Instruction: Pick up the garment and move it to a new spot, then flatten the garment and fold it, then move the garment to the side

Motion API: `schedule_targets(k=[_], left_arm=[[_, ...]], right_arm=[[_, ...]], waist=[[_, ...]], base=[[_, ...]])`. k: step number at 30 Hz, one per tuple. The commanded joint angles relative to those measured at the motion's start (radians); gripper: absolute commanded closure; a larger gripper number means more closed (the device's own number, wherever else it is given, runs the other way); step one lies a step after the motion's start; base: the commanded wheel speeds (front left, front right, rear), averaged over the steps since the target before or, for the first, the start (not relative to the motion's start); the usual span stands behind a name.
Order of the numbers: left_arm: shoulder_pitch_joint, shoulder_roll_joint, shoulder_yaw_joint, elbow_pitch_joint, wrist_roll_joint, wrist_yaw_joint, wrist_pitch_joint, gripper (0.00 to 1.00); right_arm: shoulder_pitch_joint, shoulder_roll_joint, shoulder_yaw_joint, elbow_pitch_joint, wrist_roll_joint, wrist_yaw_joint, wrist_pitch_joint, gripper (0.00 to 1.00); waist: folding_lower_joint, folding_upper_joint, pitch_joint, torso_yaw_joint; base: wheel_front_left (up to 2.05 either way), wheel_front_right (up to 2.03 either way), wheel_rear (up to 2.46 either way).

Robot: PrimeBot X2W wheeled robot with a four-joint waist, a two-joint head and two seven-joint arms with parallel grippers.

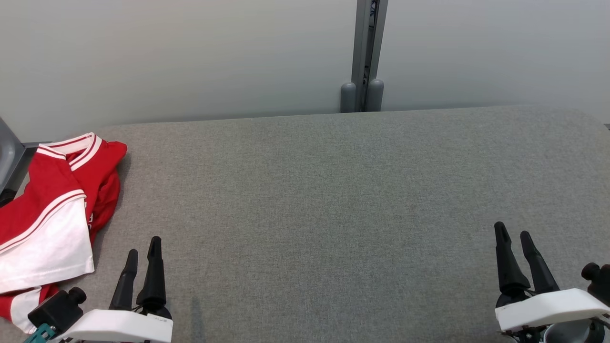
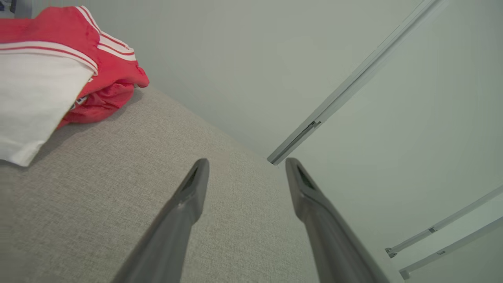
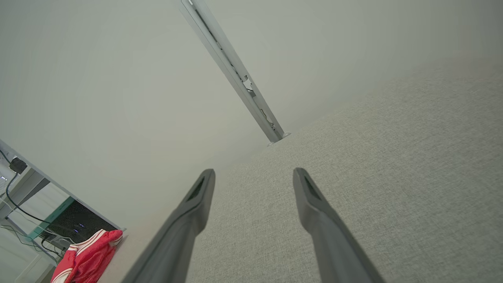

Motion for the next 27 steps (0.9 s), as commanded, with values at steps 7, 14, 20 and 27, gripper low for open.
schedule_targets(k=[7, 14, 20, 27], left_arm=[[0.002, 0.008, -0.003, -0.019, 0.107, -0.006, -0.027, 0.0], [0.02, 0.009, -0.012, -0.02, 0.206, -0.004, -0.049, 0.0], [0.031, 0.009, -0.015, -0.021, 0.275, -0.003, -0.065, 0.0], [0.039, 0.01, -0.015, -0.018, 0.338, 0.002, -0.081, 0.0]], right_arm=[[0.004, -0.011, 0.016, -0.024, -0.104, 0.001, -0.029, 0.0], [0.016, -0.012, 0.028, -0.031, -0.195, 0.002, -0.052, 0.0], [0.027, -0.012, 0.034, -0.035, -0.26, 0.002, -0.068, 0.0], [0.033, -0.013, 0.035, -0.037, -0.321, 0.002, -0.083, 0.0]], waist=[[0.0, 0.0, 0.0, 0.004], [0.0, 0.0, -0.005, 0.008], [0.0, 0.0, -0.008, 0.008], [0.0, 0.0, -0.01, 0.006]], base=[[0.0, 0.0, 0.0], [0.0, 0.0, 0.0], [0.0, 0.0, 0.0], [0.0, 0.0, 0.0]])
